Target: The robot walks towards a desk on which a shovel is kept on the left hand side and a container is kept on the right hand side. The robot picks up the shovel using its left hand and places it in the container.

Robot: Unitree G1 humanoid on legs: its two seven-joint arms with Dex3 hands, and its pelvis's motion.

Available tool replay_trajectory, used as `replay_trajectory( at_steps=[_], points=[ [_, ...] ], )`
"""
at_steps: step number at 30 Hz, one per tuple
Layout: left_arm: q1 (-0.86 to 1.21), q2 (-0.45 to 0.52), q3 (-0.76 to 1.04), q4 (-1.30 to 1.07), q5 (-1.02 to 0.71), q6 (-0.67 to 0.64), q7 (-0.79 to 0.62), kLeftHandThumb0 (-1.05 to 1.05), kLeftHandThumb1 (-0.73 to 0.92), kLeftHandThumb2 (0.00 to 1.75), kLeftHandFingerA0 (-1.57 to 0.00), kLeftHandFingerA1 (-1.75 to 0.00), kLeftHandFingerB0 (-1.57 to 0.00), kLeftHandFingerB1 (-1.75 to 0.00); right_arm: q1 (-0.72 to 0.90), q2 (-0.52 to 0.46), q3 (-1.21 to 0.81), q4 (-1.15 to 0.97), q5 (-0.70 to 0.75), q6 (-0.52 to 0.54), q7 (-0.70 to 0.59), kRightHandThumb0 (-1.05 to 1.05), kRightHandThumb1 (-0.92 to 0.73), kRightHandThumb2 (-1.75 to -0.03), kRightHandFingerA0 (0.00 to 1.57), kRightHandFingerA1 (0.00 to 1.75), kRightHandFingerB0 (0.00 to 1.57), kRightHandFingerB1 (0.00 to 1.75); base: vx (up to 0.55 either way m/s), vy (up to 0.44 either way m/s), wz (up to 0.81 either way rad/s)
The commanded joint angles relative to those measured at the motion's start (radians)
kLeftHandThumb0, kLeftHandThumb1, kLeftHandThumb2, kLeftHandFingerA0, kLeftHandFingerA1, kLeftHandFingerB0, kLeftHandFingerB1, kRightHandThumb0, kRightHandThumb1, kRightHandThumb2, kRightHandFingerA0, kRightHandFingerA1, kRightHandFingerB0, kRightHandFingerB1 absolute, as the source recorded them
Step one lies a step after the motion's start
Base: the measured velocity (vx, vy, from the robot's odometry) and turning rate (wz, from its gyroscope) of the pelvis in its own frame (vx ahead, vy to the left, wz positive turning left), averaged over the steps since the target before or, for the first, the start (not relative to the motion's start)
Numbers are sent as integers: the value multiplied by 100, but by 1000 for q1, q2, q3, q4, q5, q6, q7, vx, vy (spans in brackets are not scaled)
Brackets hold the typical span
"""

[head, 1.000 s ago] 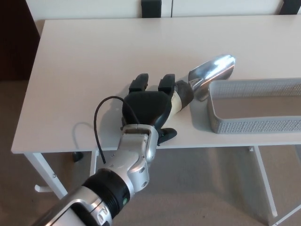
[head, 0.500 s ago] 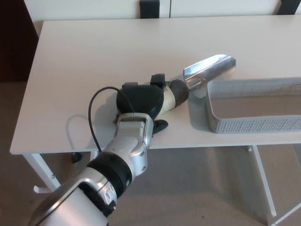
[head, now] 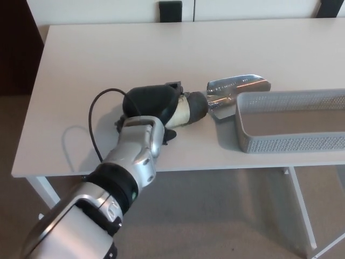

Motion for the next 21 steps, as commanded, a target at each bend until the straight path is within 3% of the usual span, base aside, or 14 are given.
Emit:
replay_trajectory(
  at_steps=[1,3,4,5,6,7,8,9,11,12,13,18,19,21],
  points=[
    [98,-23,199,8,-224,-69,-50,-23,74,62,-86,-111,-65,-50,2,-31,6,-18,-15,26,26,-48,-64,-62,68,48,52,40,0,0,0],
    [97,-38,262,0,-261,-70,-46,-24,77,62,-87,-113,-68,-51,1,-31,7,-18,-13,25,28,-48,-65,-62,67,47,52,40,0,0,0],
    [97,-66,367,-21,-344,-69,-16,-24,75,62,-68,-75,-38,-39,1,-32,7,-15,-11,21,29,-49,-65,-63,67,47,52,40,0,0,0],
    [95,-83,431,-29,-393,-69,-1,-24,75,62,-68,-75,-38,-39,1,-33,9,-16,-13,21,30,-49,-65,-63,67,47,52,40,0,0,0],
    [102,-103,509,-47,-459,-84,4,-18,71,61,-63,-95,-38,-41,2,-35,10,-14,-15,17,29,-49,-65,-63,67,47,52,40,0,0,0],
    [100,-113,547,-59,-482,-76,19,-14,62,67,-69,-130,-54,-67,2,-35,11,-14,-16,19,29,-48,-65,-63,67,47,52,40,0,0,0],
    [99,-127,596,-71,-521,-77,31,-13,59,80,-85,-140,-69,-85,-2,-35,12,-6,-15,16,30,-48,-65,-63,66,47,52,40,0,0,0],
    [98,-157,695,-96,-615,-88,41,-13,67,80,-97,-126,-69,-77,-4,-35,13,-5,-16,18,30,-45,-70,-62,66,45,53,39,0,0,0],
    [95,-195,807,-123,-719,-107,45,-11,70,82,-93,-134,-70,-89,-4,-36,16,-9,-22,23,29,-46,-70,-62,66,45,53,39,0,0,0],
    [88,-215,855,-138,-763,-96,62,-19,76,70,-87,-154,-64,-76,2,-41,17,-20,-24,28,33,-45,-70,-62,66,45,52,39,0,0,0],
    [77,-227,882,-150,-782,-100,77,-17,80,67,-86,-167,-65,-103,1,-42,17,-25,-20,30,39,-44,-71,-62,65,45,52,39,0,0,0],
    [78,-266,896,-201,-753,-126,97,-19,77,68,-91,-169,-71,-105,-6,-40,21,-12,-18,28,43,-44,-71,-62,64,45,52,39,0,0,0],
    [81,-265,855,-210,-696,-131,103,-21,78,63,-93,-157,-73,-90,-7,-43,20,-13,-18,29,44,-44,-71,-62,65,44,52,39,0,0,0],
    [97,-259,785,-223,-611,-172,86,-20,79,63,-90,-152,-72,-96,-11,-44,21,-14,-19,32,48,-45,-71,-62,64,44,52,39,0,0,0]
  ],
)
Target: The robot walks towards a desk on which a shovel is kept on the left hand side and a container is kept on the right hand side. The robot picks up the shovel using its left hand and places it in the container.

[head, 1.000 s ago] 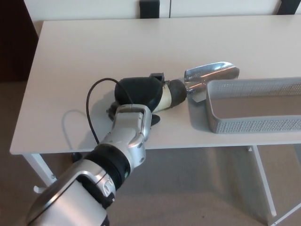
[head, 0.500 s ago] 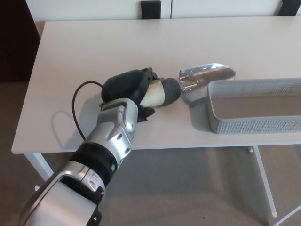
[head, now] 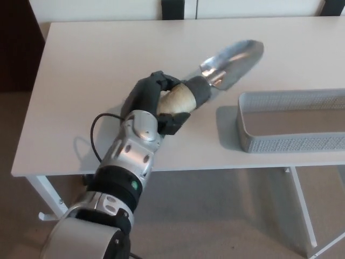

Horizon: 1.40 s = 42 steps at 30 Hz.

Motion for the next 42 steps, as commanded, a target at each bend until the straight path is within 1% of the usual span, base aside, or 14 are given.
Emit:
replay_trajectory(
  at_steps=[1,7,13,21,22,26,29,32,33,37,38,39,41,42],
  points=[
    [69,-83,104,-146,-192,-154,82,-22,80,65,-96,-137,-81,-77,-7,-46,11,-7,-18,22,45,-45,-71,-62,65,45,52,39,0,0,0],
    [118,-108,-90,-356,-103,-184,34,-30,76,73,-112,-132,-92,-102,-6,-49,23,-26,-35,48,45,-46,-72,-61,68,45,52,38,0,0,0],
    [177,-106,-247,-559,-76,-129,2,-21,78,73,-90,-134,-82,-106,-16,-55,27,-12,-29,29,50,-45,-72,-62,65,46,52,39,0,0,0],
    [179,8,-477,-669,52,-62,-35,-18,75,78,-87,-158,-79,-111,-18,-59,36,-17,-28,42,67,-45,-72,-62,63,45,51,39,0,0,0],
    [163,35,-517,-651,85,-80,-38,-17,76,73,-86,-152,-79,-95,-21,-57,39,-9,-29,38,66,-46,-72,-62,62,45,51,39,0,0,0],
    [102,87,-611,-592,143,-81,-36,-20,75,70,-87,-158,-82,-96,-24,-56,45,-3,-34,35,62,-45,-72,-62,62,45,51,39,0,0,0],
    [29,122,-671,-472,185,-151,2,-22,71,64,-80,-158,-79,-70,-28,-54,46,-1,-34,34,62,-45,-72,-62,62,45,52,39,0,0,0],
    [-63,148,-740,-325,233,-173,11,-32,61,73,-96,-150,-75,-71,-21,-55,45,-11,-31,42,67,-45,-72,-62,63,45,52,39,0,0,0],
    [-91,153,-755,-283,245,-172,16,-24,75,65,-80,-161,-73,-77,-21,-56,46,-12,-30,42,69,-45,-72,-61,63,45,52,39,0,0,0],
    [-163,159,-747,-177,232,-166,32,-24,71,64,-85,-159,-76,-71,-27,-58,47,-20,-33,40,71,-44,-72,-61,63,46,51,39,0,0,0],
    [-188,159,-743,-148,232,-150,25,-33,61,75,-95,-144,-68,-65,-29,-60,47,-31,-36,52,75,-44,-72,-62,63,46,51,39,0,0,0],
    [-201,158,-738,-122,226,-158,24,-24,68,63,-86,-154,-70,-60,-26,-62,47,-44,-40,62,77,-44,-72,-62,63,46,51,39,0,0,0],
    [-219,163,-728,-88,218,-183,23,-29,59,71,-92,-145,-67,-69,-22,-67,49,-65,-52,78,76,-44,-72,-62,64,46,51,39,0,0,0],
    [-227,167,-722,-77,214,-191,18,-20,71,64,-83,-151,-70,-76,-21,-68,48,-67,-51,76,76,-44,-72,-62,64,46,51,39,0,0,0]
  ],
)
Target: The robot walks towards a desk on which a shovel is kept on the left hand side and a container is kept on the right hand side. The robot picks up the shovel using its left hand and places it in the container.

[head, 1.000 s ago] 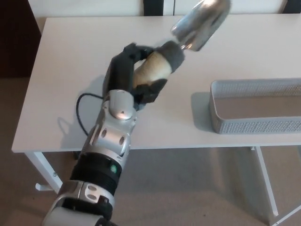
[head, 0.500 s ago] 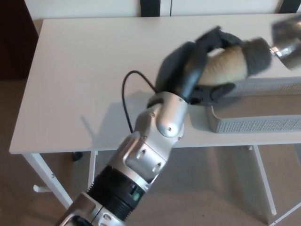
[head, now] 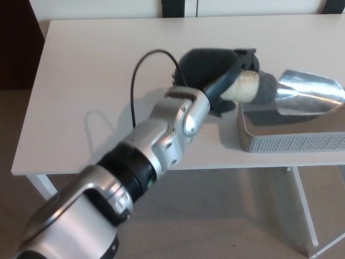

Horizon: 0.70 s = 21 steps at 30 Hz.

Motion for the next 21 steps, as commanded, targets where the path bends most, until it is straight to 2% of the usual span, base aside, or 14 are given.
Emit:
replay_trajectory(
  at_steps=[1,4,7,8,9,11,13,14,15,16,17,18,20,21],
  points=[
    [-68,19,21,76,27,-89,24,-21,73,65,-81,-153,-67,-92,5,-30,1,-33,-22,40,17,-44,-72,-62,65,47,50,38,0,0,0],
    [-81,18,25,100,33,-101,38,-22,74,66,-80,-151,-69,-85,-5,-35,1,-16,-19,25,20,-45,-72,-62,65,47,51,39,0,0,0],
    [-84,8,12,91,53,-101,41,-25,70,60,-86,-151,-74,-61,-6,-40,7,-23,-27,32,21,-44,-73,-62,66,47,52,39,0,0,0],
    [-82,5,12,89,54,-104,44,-25,70,60,-86,-151,-74,-61,-5,-41,8,-24,-27,33,22,-44,-73,-62,66,47,52,39,0,0,0],
    [-86,10,13,84,59,-110,48,-25,70,61,-85,-155,-73,-76,-19,-35,9,-22,-23,40,27,-43,-73,-62,65,47,52,39,0,0,0],
    [-82,-2,14,76,61,-101,47,-26,70,61,-85,-157,-75,-83,-16,-37,10,-23,-26,40,25,-43,-73,-62,65,46,52,39,0,0,0],
    [-77,-13,8,69,72,-93,48,-25,67,60,-85,-156,-74,-77,-16,-38,10,-21,-25,35,28,-44,-72,-62,65,46,52,39,0,0,0],
    [-71,-30,-2,69,87,-92,82,-28,69,63,-83,-164,-74,-82,-13,-39,8,-26,-23,41,32,-43,-72,-62,64,46,52,39,0,0,0],
    [-73,-38,-2,72,90,-88,87,-35,55,73,-101,-150,-72,-78,-16,-40,7,-29,-24,43,33,-43,-72,-62,64,46,52,39,0,0,0],
    [-75,-47,-2,75,90,-88,87,-25,68,60,-84,-166,-75,-77,-17,-41,8,-35,-29,50,34,-43,-72,-62,64,46,52,39,0,0,0],
    [-76,-51,-1,77,90,-91,86,-25,66,61,-82,-166,-75,-74,-19,-40,9,-35,-31,52,34,-43,-72,-62,65,46,52,40,0,0,0],
    [-79,-61,3,77,84,-89,67,-31,57,70,-98,-153,-67,-84,-26,-40,11,-28,-36,45,31,-46,-69,-63,66,48,51,40,0,0,0],
    [-83,-74,10,78,78,-79,46,-32,58,71,-97,-151,-68,-84,-32,-40,13,-24,-40,43,29,-46,-68,-63,66,48,51,40,0,0,0],
    [-84,-88,7,79,79,-67,32,-22,69,60,-85,-155,-73,-73,-34,-42,15,-23,-43,48,32,-44,-73,-62,65,46,52,39,0,0,0]
  ],
)
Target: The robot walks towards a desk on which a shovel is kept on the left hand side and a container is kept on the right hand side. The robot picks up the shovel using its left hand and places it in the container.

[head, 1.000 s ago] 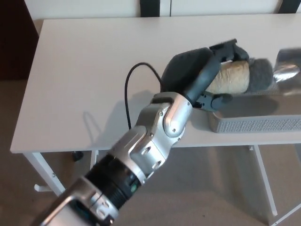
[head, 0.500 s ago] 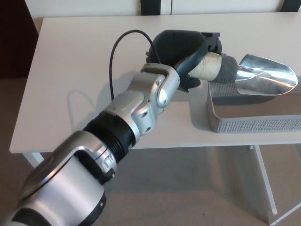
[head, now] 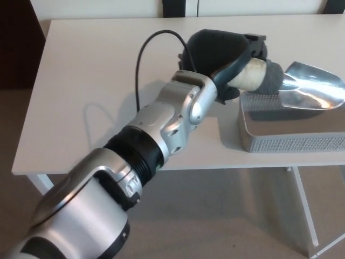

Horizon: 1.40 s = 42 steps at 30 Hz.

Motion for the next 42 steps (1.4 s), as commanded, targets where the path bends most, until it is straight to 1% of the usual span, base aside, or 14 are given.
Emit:
replay_trajectory(
  at_steps=[1,7,8,10,11,20,28,29,30,32,34,35,36,42],
  points=[
    [-25,-38,2,0,24,9,-8,-23,64,62,-87,-149,-75,-64,-11,-20,2,7,-13,16,12,-44,-73,-62,65,46,52,39,0,0,0],
    [-24,-115,-12,-9,33,49,-65,-25,65,61,-84,-141,-71,-58,-11,-18,8,-20,-22,46,18,-44,-73,-62,64,46,51,39,0,0,0],
    [-24,-126,-11,-10,23,49,-99,-33,67,60,-86,-111,-53,-41,-11,-21,8,-22,-22,48,19,-44,-73,-62,63,45,51,39,0,0,0],
    [-33,-159,8,-26,-32,116,-289,-78,52,89,0,-13,0,-16,-11,-22,9,-23,-24,46,20,-43,-73,-62,63,45,51,39,0,0,0],
    [-42,-166,-6,-24,-26,136,-340,-95,58,93,0,0,0,-1,-13,-23,9,-20,-23,41,21,-43,-73,-62,63,45,51,39,0,0,0],
    [-68,-134,2,-77,-24,174,-477,-103,67,110,0,0,0,0,-11,-27,6,-17,-23,35,19,-45,-73,-62,62,45,49,38,0,0,0],
    [-47,73,131,-463,-51,164,-568,-105,70,113,0,0,0,-2,0,-22,8,1,-20,14,7,-46,-73,-62,66,46,48,38,0,0,0],
    [-44,106,161,-542,-53,152,-570,-105,87,64,0,0,0,0,0,-21,6,6,-17,10,6,-46,-73,-62,66,46,48,38,0,0,0],
    [-40,134,191,-625,-53,151,-576,-99,67,103,0,0,0,-1,-2,-20,6,14,-16,4,4,-46,-72,-62,67,46,49,38,0,0,0],
    [-30,172,240,-761,-62,157,-601,-100,67,102,0,0,0,0,-2,-21,-2,23,-7,-4,3,-46,-72,-62,66,46,49,38,0,0,0],
    [-8,221,304,-913,-89,145,-625,-100,86,67,0,0,0,0,-4,-22,-1,30,-11,-7,-2,-47,-72,-62,65,46,49,38,0,0,0],
    [11,257,362,-1029,-127,144,-653,-98,67,105,0,0,0,-4,-1,-25,-3,33,-14,-8,-4,-46,-72,-62,66,46,49,38,0,0,0],
    [36,287,423,-1129,-175,142,-671,-98,67,109,0,-3,0,-6,5,-30,-8,35,-12,-10,-6,-46,-72,-62,66,46,49,38,0,0,0],
    [243,459,862,-1629,-621,341,-871,-84,54,96,0,-9,0,-12,46,-27,-30,28,13,5,-7,-46,-71,-62,65,46,49,38,0,0,0]
  ],
)
